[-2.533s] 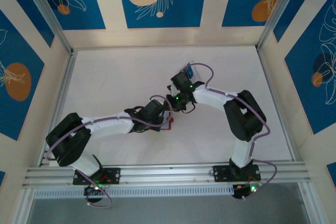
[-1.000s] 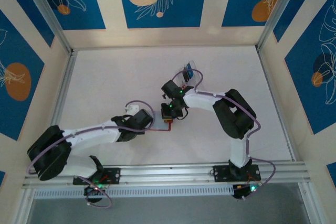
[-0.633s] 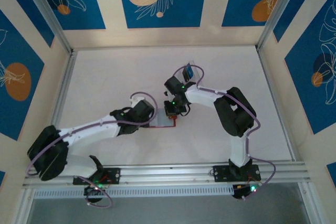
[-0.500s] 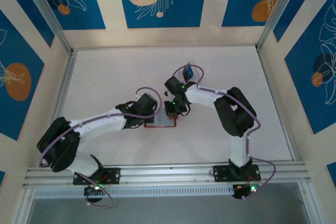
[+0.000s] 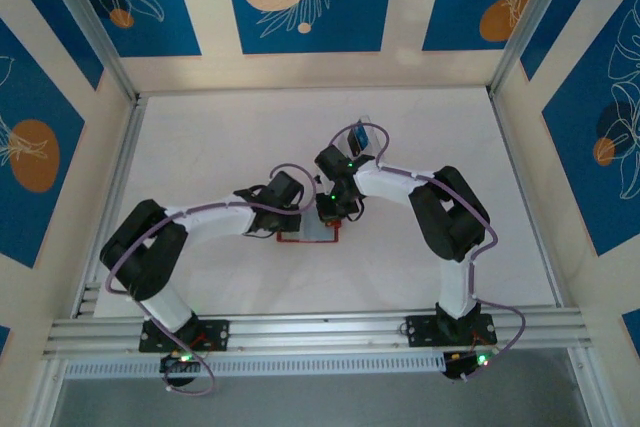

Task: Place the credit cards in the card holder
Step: Flip over the card slot on the card holder, then pick up the credit card from the storage box.

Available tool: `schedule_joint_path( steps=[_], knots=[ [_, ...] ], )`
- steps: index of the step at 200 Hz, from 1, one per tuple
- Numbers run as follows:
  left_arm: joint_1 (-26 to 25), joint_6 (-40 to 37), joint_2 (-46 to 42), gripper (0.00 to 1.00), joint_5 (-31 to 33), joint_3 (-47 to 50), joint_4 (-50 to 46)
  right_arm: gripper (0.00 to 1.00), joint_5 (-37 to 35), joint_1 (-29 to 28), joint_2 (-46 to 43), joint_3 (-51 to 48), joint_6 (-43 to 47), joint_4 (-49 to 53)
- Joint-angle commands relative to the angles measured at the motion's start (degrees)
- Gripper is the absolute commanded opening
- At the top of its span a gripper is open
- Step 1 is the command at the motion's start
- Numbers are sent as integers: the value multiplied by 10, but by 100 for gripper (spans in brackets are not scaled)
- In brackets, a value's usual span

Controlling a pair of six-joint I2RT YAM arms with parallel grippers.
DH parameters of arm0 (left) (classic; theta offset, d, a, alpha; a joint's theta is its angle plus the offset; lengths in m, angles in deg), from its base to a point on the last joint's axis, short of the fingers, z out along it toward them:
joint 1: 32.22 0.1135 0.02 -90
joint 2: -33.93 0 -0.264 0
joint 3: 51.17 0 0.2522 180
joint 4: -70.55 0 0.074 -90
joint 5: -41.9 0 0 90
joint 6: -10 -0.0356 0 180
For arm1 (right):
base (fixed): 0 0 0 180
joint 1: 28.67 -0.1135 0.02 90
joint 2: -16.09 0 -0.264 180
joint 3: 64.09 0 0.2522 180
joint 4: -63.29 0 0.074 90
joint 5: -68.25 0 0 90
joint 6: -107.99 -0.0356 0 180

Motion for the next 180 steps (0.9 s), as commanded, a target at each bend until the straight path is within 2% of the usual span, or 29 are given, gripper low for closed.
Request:
schedule_joint_path(
  steps=[1, 92, 114, 127, 143, 180],
  knots=[
    [11, -2, 7, 20, 7, 22, 1, 0, -12, 7, -16, -5, 17, 29],
    [11, 10, -23, 20, 0, 73, 20, 0, 13, 27, -43, 18, 32, 21],
    [12, 10, -22, 19, -2, 73, 21, 9, 10, 44, -85, 26, 25, 16],
    [11, 10, -21, 20, -2, 74, 22, 18, -21, 57, -104, 35, 20, 25],
    [11, 12, -18, 19, -4, 76, 24, 23, -75, 73, -109, 55, 18, 52],
    [10, 16, -16, 19, -9, 81, 32, 25, -165, 91, -60, 115, 40, 113]
  ],
)
